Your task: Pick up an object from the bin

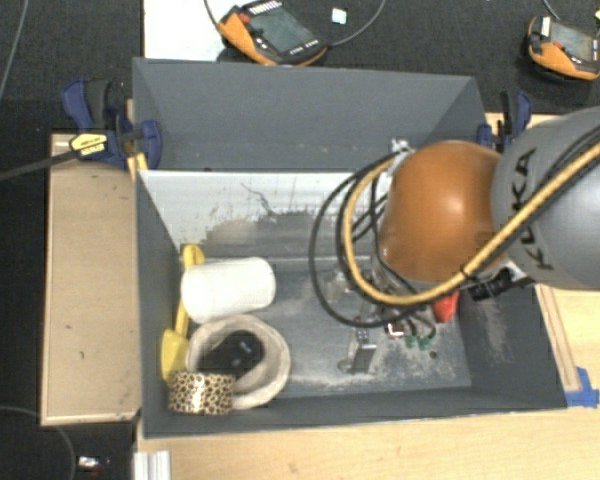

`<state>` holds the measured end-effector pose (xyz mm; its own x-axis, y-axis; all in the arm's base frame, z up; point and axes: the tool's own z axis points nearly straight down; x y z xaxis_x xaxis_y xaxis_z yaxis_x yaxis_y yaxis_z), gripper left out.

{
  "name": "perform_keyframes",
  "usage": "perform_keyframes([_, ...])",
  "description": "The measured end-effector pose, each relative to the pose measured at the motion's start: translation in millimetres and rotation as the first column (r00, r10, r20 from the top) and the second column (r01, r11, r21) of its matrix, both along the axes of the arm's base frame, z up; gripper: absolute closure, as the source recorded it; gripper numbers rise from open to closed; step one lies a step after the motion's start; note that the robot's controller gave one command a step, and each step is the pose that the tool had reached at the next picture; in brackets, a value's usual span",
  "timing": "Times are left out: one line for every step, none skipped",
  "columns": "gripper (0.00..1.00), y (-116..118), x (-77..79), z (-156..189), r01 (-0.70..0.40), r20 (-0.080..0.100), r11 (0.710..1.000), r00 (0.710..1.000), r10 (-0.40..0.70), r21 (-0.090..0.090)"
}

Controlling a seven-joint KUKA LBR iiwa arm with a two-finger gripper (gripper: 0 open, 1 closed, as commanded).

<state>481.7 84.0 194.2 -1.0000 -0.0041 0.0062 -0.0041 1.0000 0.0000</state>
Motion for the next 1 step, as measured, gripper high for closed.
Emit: perform_keyframes([0.0,-0.6,1.8,4.2,0.006,0.008,1.0,1.0,-0.006,0.001])
